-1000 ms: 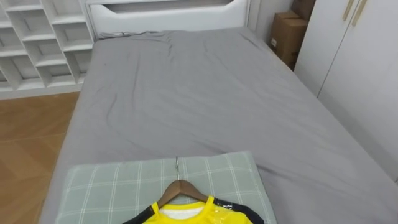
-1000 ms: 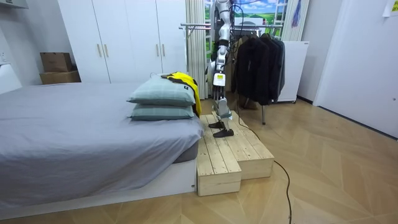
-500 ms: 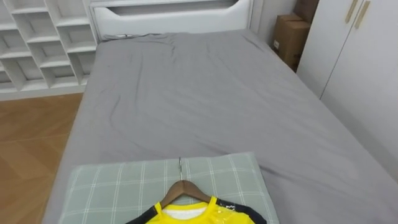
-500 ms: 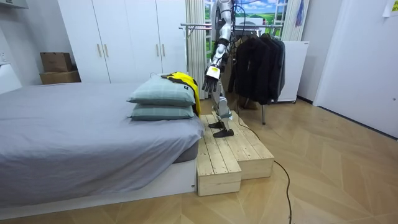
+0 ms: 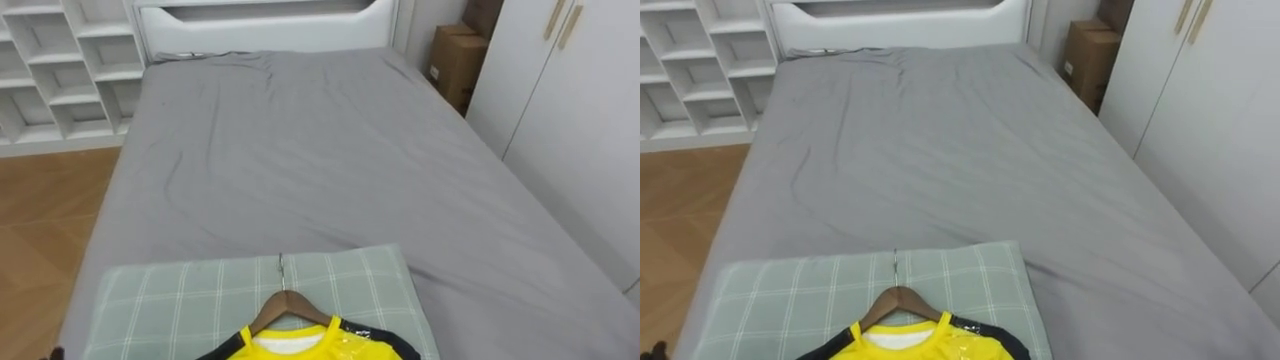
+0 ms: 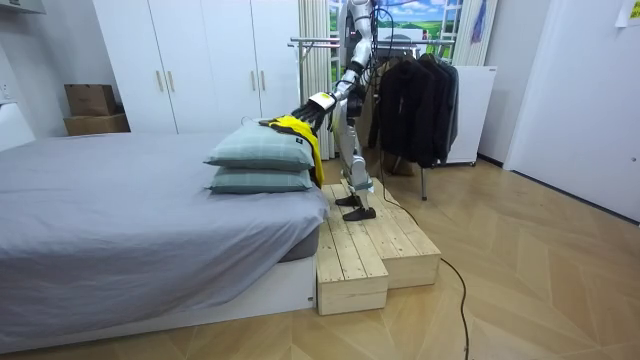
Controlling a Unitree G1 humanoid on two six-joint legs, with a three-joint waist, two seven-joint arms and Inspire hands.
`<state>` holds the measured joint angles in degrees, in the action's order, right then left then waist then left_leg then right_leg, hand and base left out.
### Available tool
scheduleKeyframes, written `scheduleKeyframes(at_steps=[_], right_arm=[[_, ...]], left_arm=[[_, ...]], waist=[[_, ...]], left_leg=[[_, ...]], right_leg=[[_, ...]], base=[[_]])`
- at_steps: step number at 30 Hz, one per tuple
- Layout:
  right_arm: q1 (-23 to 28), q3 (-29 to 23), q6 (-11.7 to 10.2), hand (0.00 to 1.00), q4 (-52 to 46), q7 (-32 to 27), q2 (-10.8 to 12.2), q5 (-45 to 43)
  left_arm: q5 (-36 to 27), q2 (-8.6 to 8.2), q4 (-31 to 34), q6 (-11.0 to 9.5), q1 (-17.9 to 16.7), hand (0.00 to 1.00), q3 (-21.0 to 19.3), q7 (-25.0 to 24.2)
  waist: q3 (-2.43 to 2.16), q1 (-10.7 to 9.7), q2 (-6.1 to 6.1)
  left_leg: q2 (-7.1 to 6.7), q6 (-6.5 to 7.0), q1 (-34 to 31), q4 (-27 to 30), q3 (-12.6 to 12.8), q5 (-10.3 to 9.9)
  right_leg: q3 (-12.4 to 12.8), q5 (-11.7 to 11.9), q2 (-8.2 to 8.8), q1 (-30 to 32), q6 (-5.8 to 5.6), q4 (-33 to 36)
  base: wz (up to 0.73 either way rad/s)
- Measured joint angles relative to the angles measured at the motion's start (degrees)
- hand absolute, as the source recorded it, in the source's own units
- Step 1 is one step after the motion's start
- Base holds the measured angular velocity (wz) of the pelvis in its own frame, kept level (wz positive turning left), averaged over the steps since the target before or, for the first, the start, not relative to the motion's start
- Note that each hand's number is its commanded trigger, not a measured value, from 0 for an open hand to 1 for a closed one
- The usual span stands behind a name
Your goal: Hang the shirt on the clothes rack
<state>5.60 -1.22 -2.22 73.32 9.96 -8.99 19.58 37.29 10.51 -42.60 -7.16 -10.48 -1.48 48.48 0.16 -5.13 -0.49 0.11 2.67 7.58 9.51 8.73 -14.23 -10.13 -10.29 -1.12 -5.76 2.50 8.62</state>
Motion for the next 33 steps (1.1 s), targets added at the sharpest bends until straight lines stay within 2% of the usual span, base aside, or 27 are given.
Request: scheduleKeyframes(at_steps=[5,13,33], right_arm=[[0.0,0.0,-1.0,0.00,-0.4,-1.0,0.0,-2.3],[0.8,0.0,-1.4,0.00,-2.3,-1.1,0.2,-2.0],[0.8,-0.2,-2.0,0.00,-2.2,-1.2,0.2,-4.2]], left_arm=[[3.2,0.50,1.3,-0.7,0.8,0.00,2.8,2.4],[11.2,0.57,1.3,-0.7,1.2,0.00,6.9,2.6],[19.3,0.95,1.2,-0.7,1.3,0.00,8.6,2.6]], waist=[[-0.08,-1.2,0.23],[-0.07,-2.5,0.39],[-0.09,-2.7,0.41]], left_leg=[[0.06,0.00,0.1,0.0,0.4,0.0],[0.06,0.00,0.0,0.0,0.5,0.0],[0.07,0.01,0.1,-0.1,0.7,0.0]], right_leg=[[0.5,0.0,-0.12,0.2,0.00,0.0],[0.7,0.1,-0.14,0.8,0.00,0.1],[0.9,0.1,-0.14,1.0,0.00,0.1]], base=[[-0.04],[0.00],[0.00]])
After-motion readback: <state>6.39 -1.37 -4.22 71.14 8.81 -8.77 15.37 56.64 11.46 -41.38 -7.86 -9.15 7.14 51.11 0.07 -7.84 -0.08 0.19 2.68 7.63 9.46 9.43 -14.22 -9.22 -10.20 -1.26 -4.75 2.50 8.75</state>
